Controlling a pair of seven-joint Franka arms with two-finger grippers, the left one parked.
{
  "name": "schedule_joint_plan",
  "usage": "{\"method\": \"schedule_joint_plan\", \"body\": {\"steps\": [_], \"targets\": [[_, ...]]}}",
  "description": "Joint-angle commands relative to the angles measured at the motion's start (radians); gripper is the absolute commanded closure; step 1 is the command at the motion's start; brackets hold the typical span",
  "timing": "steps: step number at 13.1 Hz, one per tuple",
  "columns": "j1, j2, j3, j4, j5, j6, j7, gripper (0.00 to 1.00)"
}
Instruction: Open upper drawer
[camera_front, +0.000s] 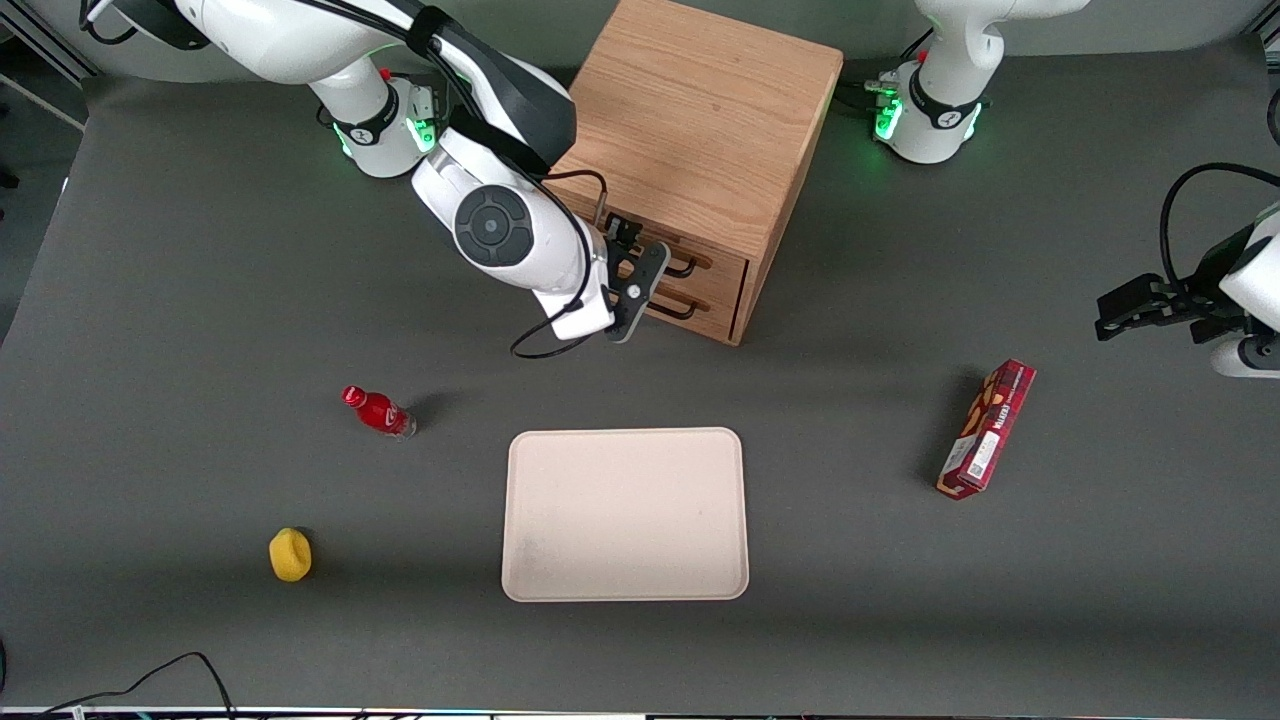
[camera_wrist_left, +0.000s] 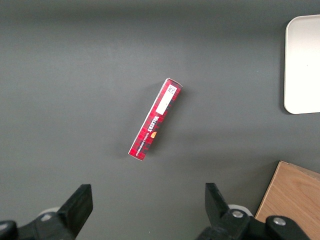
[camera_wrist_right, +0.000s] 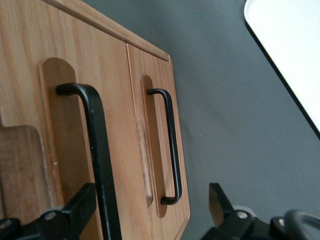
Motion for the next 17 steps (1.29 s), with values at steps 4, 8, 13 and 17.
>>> {"method": "schedule_joint_plan", "body": {"steps": [4, 8, 13, 17], "targets": [[-0.006, 0.015, 0.003, -0.017, -0.050, 0.080, -0.057, 0.00], [-0.008, 0.026, -0.023, -0.009, -0.054, 0.121, -0.110, 0.00], [-0.006, 0.032, -0.084, 0.003, -0.050, 0.149, -0.147, 0.00], [-0.017, 0.034, -0.127, 0.040, -0.041, 0.148, -0.193, 0.00]]}}
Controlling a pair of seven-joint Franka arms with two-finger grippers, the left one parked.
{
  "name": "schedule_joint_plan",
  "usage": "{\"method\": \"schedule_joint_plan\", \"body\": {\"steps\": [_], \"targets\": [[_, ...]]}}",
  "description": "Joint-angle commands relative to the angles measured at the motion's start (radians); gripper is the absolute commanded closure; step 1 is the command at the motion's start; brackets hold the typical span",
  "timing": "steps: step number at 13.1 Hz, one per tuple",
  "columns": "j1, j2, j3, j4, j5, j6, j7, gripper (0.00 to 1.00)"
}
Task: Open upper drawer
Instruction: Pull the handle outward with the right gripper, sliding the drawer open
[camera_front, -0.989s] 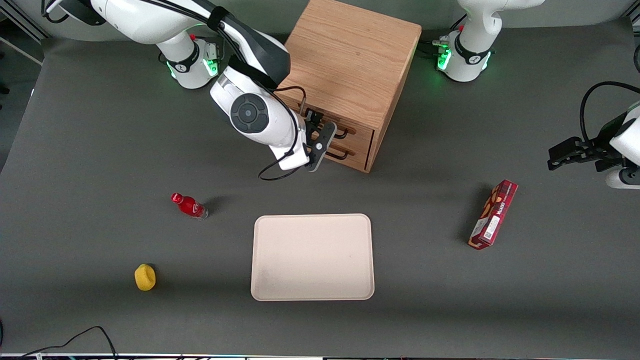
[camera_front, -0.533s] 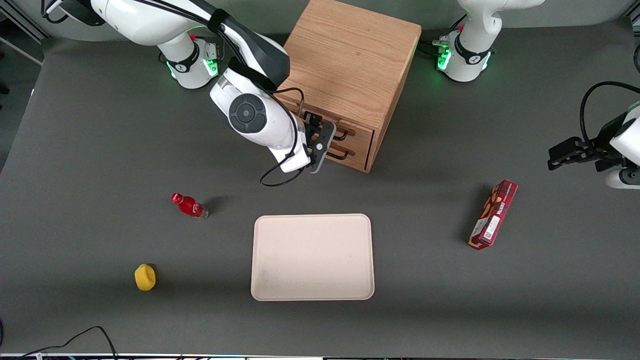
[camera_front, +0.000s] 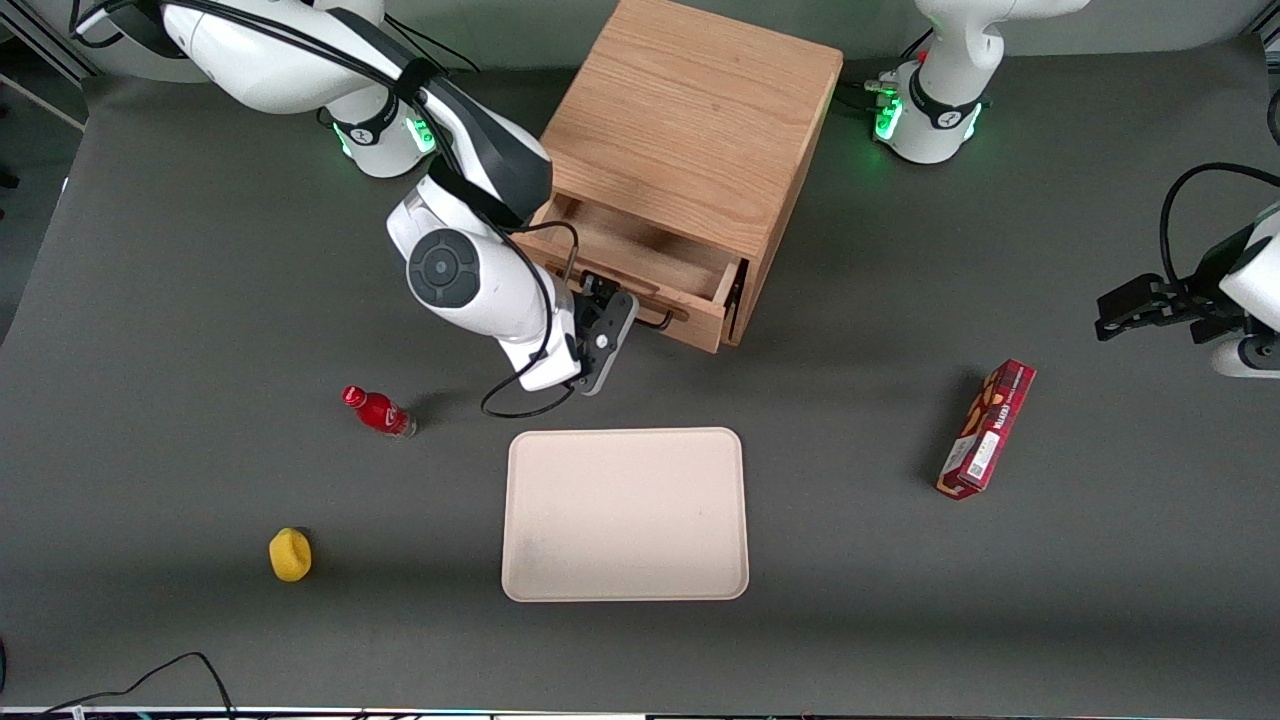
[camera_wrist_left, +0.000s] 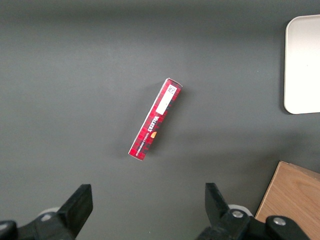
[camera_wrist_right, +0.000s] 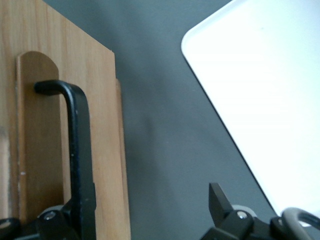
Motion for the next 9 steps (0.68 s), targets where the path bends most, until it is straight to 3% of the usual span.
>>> {"method": "schedule_joint_plan", "body": {"steps": [1, 9], "targets": [[-0.007, 0.014, -0.025, 0.039, -0.005, -0.004, -0.051, 0.00], [-0.008, 0.023, -0.103, 0.079, 0.019, 0.052, -0.092, 0.00]]}}
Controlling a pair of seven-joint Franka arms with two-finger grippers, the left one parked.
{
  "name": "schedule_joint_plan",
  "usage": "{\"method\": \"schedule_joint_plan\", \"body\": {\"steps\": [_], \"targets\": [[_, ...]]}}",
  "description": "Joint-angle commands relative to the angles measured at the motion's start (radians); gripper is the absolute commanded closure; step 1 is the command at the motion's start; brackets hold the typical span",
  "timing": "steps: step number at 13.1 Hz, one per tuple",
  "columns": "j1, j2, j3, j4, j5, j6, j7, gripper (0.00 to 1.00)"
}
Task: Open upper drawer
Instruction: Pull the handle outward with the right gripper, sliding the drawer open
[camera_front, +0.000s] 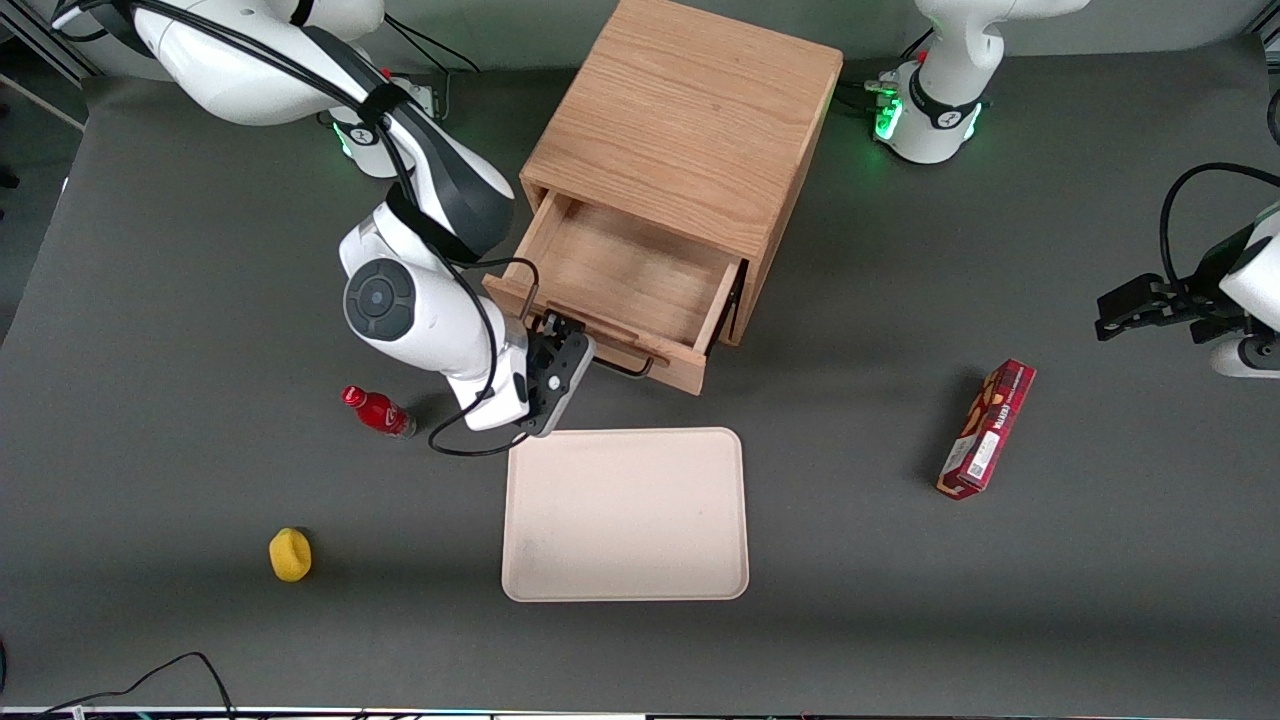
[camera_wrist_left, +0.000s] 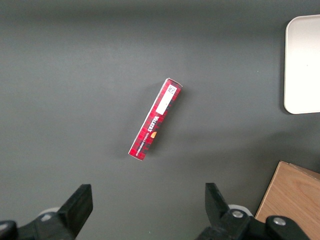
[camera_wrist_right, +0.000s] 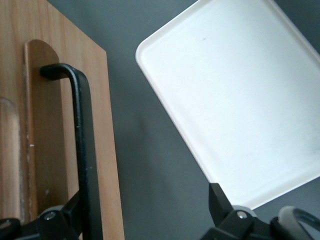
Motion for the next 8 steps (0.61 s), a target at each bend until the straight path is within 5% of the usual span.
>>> {"method": "schedule_joint_plan", "body": {"steps": [1, 8], "targets": [[0.002, 0.027, -0.033, 0.044, 0.018, 0.031, -0.051, 0.00], [-0.004, 0.053, -0.076, 0.079, 0.020, 0.083, -0.068, 0.00]]}}
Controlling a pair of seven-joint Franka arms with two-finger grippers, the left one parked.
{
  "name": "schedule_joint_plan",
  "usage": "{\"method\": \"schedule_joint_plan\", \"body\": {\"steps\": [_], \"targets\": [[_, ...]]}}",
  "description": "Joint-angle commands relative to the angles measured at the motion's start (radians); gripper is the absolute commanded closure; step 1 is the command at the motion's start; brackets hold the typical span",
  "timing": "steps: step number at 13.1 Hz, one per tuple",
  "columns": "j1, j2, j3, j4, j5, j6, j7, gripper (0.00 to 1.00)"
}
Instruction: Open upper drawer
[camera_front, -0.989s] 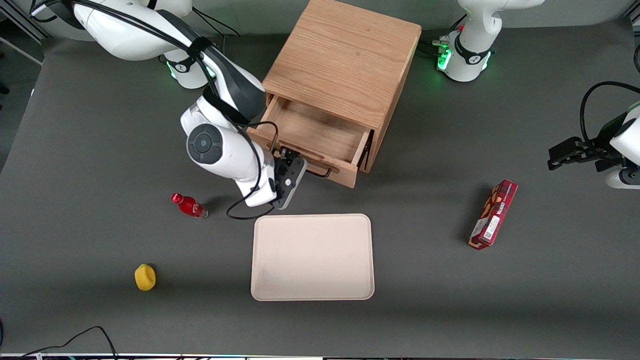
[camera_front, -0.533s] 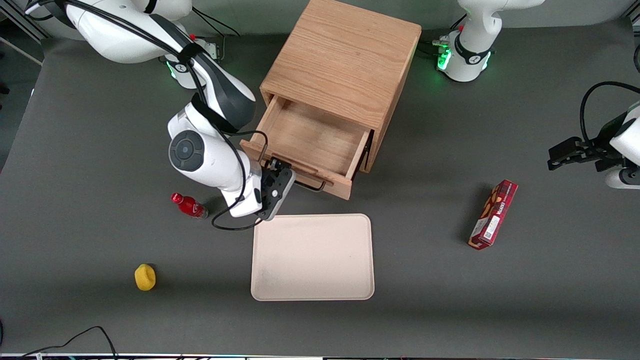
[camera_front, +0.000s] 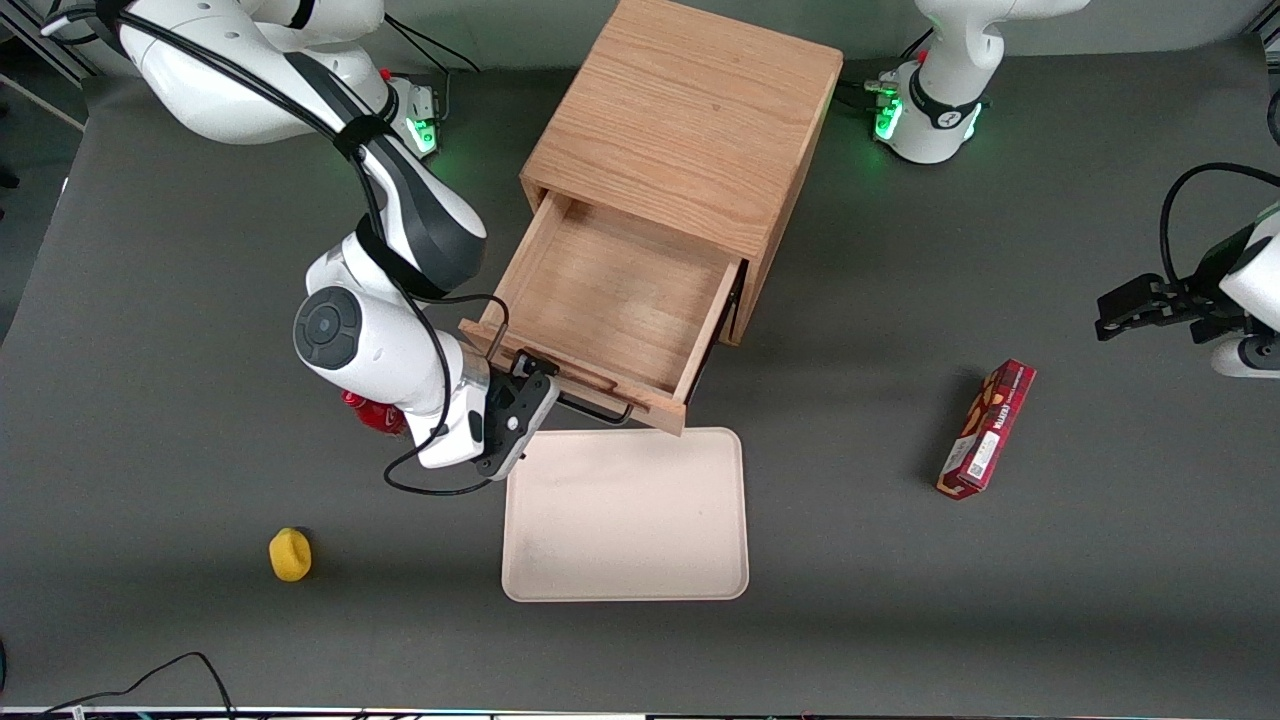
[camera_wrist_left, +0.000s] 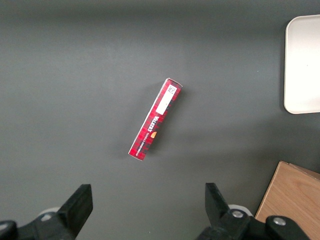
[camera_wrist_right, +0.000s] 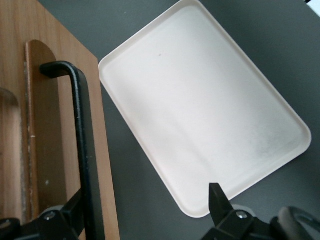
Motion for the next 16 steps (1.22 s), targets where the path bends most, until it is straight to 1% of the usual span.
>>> {"method": "schedule_joint_plan", "body": {"steps": [1, 7, 10, 12, 13, 15, 16], "targets": [[-0.001, 0.026, -0.008, 0.031, 0.015, 0.027, -0.037, 0.00], [-0.015, 0.035, -0.036, 0.059, 0.020, 0.037, -0.090, 0.00], [-0.020, 0.030, -0.037, 0.057, 0.070, 0.034, -0.084, 0.00], [-0.027, -0.005, -0.037, 0.057, 0.174, 0.009, -0.079, 0.00], [-0.044, -0.032, -0.037, 0.057, 0.201, -0.012, -0.085, 0.00], [-0.088, -0.092, -0.036, 0.074, 0.210, -0.025, -0.088, 0.00], [-0.128, -0.121, -0.033, 0.102, 0.224, -0.084, -0.088, 0.00]]}}
